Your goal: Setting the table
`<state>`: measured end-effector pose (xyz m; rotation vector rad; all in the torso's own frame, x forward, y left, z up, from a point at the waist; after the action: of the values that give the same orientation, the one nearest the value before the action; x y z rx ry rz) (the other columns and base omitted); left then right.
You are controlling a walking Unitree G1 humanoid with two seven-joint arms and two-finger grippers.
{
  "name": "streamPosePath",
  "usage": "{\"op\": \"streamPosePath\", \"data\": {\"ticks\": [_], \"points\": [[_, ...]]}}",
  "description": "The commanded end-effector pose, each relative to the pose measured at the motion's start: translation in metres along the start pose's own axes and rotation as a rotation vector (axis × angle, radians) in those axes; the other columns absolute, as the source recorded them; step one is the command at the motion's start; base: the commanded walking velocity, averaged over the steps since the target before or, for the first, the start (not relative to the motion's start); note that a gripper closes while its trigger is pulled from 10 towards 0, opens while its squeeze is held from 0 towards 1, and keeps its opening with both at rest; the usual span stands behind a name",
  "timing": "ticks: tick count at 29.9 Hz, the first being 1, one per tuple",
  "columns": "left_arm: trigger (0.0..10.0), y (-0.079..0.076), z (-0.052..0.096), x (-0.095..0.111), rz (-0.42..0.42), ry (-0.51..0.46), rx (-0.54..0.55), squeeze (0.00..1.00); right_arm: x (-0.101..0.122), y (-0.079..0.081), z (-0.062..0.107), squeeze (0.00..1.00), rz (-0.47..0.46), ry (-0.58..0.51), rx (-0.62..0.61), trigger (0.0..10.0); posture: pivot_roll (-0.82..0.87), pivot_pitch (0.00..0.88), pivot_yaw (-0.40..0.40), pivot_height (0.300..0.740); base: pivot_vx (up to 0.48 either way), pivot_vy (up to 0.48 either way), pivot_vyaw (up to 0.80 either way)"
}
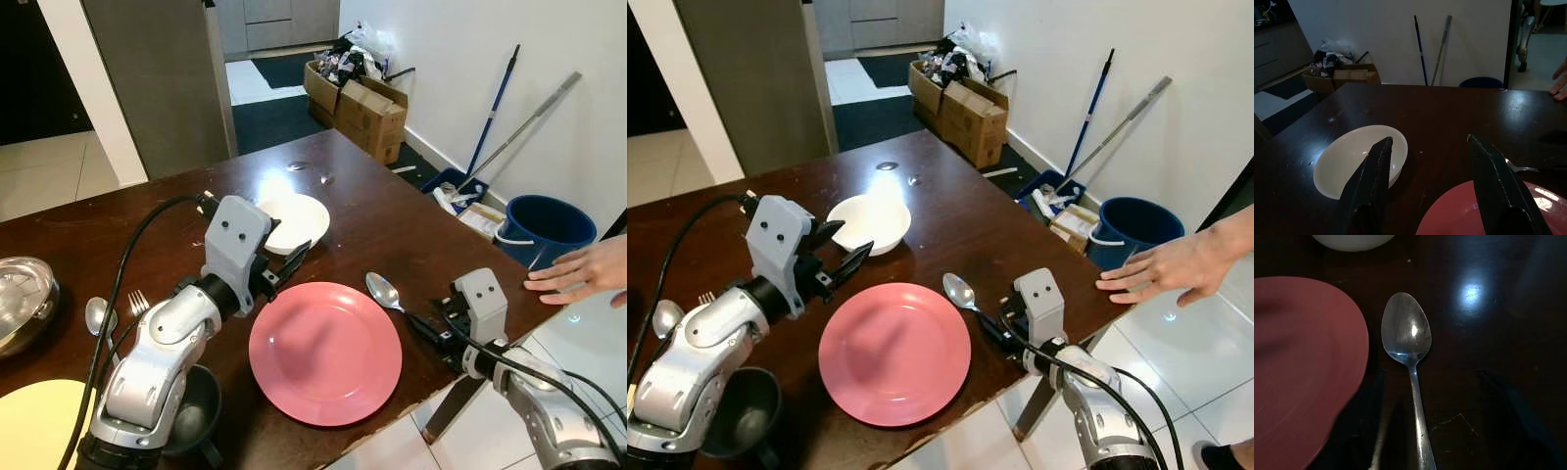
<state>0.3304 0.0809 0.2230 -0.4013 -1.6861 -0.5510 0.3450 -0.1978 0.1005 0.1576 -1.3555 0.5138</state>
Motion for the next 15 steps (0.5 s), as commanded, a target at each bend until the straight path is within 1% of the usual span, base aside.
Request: {"op": "streamPosePath", "data": {"ticks": [1,2,4,5,7,8,9,10,11,12,13,15], "points": [[10.0,-0.002,0.002,-0.002,0.011,0.011,-0.005,0.00,0.004,-0.003,0.001,0.00,0.011,-0.016,-0.015,10.0,-0.05,0.000,0.115,0.740,0.000,0.000,0.00],[10.0,-0.002,0.002,-0.002,0.012,0.011,-0.005,0.00,0.009,-0.004,0.001,0.00,0.012,-0.034,-0.019,10.0,-0.05,0.000,0.115,0.740,0.000,0.000,0.00],[10.0,-0.001,0.002,-0.003,0.014,0.013,0.001,0.00,0.029,-0.003,0.001,0.00,-0.001,-0.110,-0.042,10.0,-0.05,0.000,0.116,0.740,0.000,0.000,0.00],[10.0,-0.001,0.002,-0.003,0.014,0.013,0.001,0.00,0.029,-0.003,0.001,0.00,-0.001,-0.110,-0.042,10.0,-0.05,0.000,0.116,0.740,0.000,0.000,0.00],[10.0,0.002,0.001,-0.006,0.022,0.020,0.026,0.00,0.054,-0.001,0.001,0.00,-0.028,-0.211,-0.080,10.0,-0.05,0.000,0.115,0.740,0.000,0.000,0.00],[10.0,0.004,0.001,-0.008,0.035,0.024,0.049,0.00,0.069,-0.001,0.001,0.00,-0.061,-0.275,-0.117,10.0,-0.06,0.000,0.114,0.740,0.000,0.000,0.00],[10.0,0.004,0.001,-0.008,0.035,0.024,0.049,0.00,0.069,-0.001,0.001,0.00,-0.061,-0.275,-0.117,10.0,-0.06,0.000,0.114,0.740,0.000,0.000,0.00],[10.0,0.005,0.001,-0.010,0.045,0.027,0.065,0.00,0.078,-0.001,0.002,0.00,-0.084,-0.315,-0.143,10.0,-0.06,0.000,0.115,0.740,0.000,0.000,0.00],[10.0,0.008,0.000,-0.012,0.066,0.030,0.099,0.00,0.091,-0.004,0.003,0.00,-0.129,-0.376,-0.207,10.0,-0.06,0.000,0.113,0.740,0.000,0.000,0.00],[10.0,0.010,0.000,-0.014,0.080,0.032,0.121,0.00,0.098,-0.005,0.004,0.00,-0.160,-0.412,-0.250,10.0,-0.06,0.000,0.112,0.740,0.000,0.000,0.00],[10.0,0.013,0.000,-0.015,0.101,0.034,0.152,0.00,0.105,-0.007,0.006,0.00,-0.179,-0.445,-0.303,10.0,-0.06,0.000,0.110,0.740,0.000,0.000,0.00],[10.0,0.017,0.001,-0.018,0.126,0.038,0.196,0.00,0.111,-0.007,0.009,0.00,-0.194,-0.474,-0.363,10.0,-0.06,0.000,0.108,0.740,0.000,0.000,0.00]]}}
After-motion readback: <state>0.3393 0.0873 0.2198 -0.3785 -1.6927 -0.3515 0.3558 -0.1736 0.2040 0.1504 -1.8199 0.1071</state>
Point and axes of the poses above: a point about 5 cm out from each wrist's last joint towards the gripper, its own z axis pointing back from the gripper into the wrist, its own x axis along the axis of the wrist's last joint, y = z × x, the point moved 5 cm from there along -z, pointing out of the wrist towards the gripper, and after that the axes turned 5 degrees about z, right-handed, at the moved point
